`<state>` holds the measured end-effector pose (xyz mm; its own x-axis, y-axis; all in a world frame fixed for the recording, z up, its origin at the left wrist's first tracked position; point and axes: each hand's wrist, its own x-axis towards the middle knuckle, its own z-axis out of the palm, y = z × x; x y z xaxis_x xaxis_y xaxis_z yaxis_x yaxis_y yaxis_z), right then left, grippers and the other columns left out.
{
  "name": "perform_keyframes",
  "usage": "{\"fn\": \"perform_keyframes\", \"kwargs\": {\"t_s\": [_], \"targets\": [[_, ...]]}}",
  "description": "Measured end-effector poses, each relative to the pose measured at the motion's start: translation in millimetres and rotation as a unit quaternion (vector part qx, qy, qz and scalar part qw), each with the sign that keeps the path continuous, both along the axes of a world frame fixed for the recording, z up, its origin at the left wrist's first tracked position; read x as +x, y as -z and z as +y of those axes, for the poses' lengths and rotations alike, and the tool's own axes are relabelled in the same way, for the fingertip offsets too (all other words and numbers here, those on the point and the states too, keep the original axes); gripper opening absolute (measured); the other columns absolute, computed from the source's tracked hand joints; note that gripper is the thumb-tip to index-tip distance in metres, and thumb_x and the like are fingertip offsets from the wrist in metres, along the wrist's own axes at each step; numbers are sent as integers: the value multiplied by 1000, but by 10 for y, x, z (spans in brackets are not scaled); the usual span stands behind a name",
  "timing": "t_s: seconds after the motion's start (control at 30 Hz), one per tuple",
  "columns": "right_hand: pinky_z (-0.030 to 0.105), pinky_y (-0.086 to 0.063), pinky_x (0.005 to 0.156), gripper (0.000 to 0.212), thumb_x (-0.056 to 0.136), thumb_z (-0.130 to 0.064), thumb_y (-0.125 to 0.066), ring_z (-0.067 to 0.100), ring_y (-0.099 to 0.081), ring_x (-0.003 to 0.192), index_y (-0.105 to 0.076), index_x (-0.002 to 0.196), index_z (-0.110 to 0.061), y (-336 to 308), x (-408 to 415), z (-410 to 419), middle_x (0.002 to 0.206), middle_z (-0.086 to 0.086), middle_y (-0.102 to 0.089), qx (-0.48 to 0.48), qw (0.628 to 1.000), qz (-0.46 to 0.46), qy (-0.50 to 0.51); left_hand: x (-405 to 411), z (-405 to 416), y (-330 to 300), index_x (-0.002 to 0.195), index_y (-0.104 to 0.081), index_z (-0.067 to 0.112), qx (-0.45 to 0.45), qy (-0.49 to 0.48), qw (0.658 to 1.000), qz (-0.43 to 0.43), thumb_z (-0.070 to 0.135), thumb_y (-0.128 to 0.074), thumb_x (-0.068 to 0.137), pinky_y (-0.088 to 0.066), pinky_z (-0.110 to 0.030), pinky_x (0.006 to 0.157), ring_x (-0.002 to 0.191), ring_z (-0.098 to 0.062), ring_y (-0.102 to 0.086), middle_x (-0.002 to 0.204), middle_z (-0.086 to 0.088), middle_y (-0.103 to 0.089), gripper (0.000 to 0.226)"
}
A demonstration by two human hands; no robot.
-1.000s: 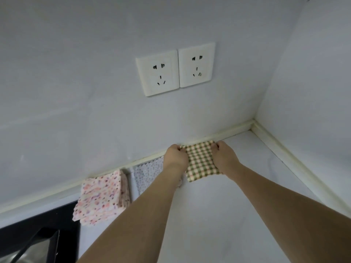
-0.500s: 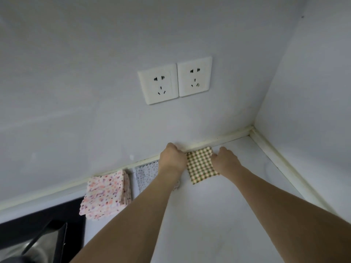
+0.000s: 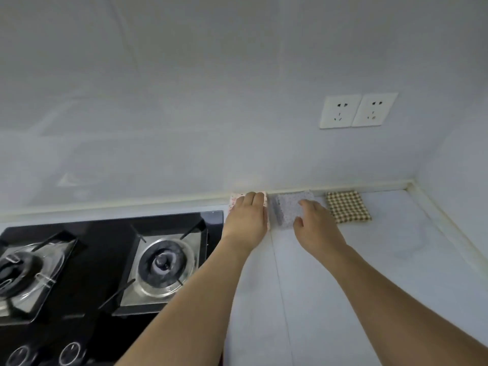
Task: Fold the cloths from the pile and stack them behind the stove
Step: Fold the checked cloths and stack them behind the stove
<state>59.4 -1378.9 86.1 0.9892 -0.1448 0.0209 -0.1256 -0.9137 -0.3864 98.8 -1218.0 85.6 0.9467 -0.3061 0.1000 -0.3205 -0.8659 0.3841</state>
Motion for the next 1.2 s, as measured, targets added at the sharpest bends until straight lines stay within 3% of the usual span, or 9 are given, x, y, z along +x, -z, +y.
{"fn": "perform_keyframes", "kwargs": {"t_s": [0.33, 0.7, 0.87, 1.0, 1.2], "targets": [[34, -34, 108, 46, 97, -18, -44, 25, -42, 129, -38, 141, -7, -441, -300, 2370, 141, 10, -45, 40, 994, -9, -98, -480, 2631, -228, 140, -42, 12, 49, -26, 997, -57, 27, -36, 103, -36, -31, 106, 129, -20, -41, 142, -2, -46, 40], [33, -38, 109, 48, 98, -24, -47, 19, -45, 129, -36, 144, -14, -469, -334, 4091, 144, 4, -44, 67, 981, 14, -181, -842, 4348, -219, 138, -45, 9, 73, -88, 991, -63, 26, -42, 100, -39, -35, 106, 127, -25, -44, 139, -7, -49, 42], [36, -36, 110, 49, 99, -23, -43, 21, -43, 130, -32, 146, -12, -505, -328, 5032, 145, 6, -42, 35, 977, 21, -210, -889, 5267, -166, 137, -45, 8, 25, -132, 989, -59, 27, -39, 102, -37, -33, 106, 129, -22, -43, 140, -6, -48, 41], [31, -33, 106, 49, 99, -21, -44, 21, -41, 131, -34, 145, -11, -479, -336, 5963, 144, 6, -43, 59, 975, 27, -211, -873, 6102, -187, 140, -43, 9, -32, -144, 988, -51, 24, -39, 102, -33, -32, 108, 133, -21, -38, 143, -5, -45, 41], [31, -35, 106, 51, 99, -22, -43, 19, -42, 132, -30, 148, -16, -590, -319, 7005, 149, 2, -38, 68, 970, 39, -229, -902, 7277, -253, 140, -42, 14, -25, -178, 983, -34, 29, -38, 102, -34, -29, 105, 132, -20, -39, 143, -1, -45, 41]]}}
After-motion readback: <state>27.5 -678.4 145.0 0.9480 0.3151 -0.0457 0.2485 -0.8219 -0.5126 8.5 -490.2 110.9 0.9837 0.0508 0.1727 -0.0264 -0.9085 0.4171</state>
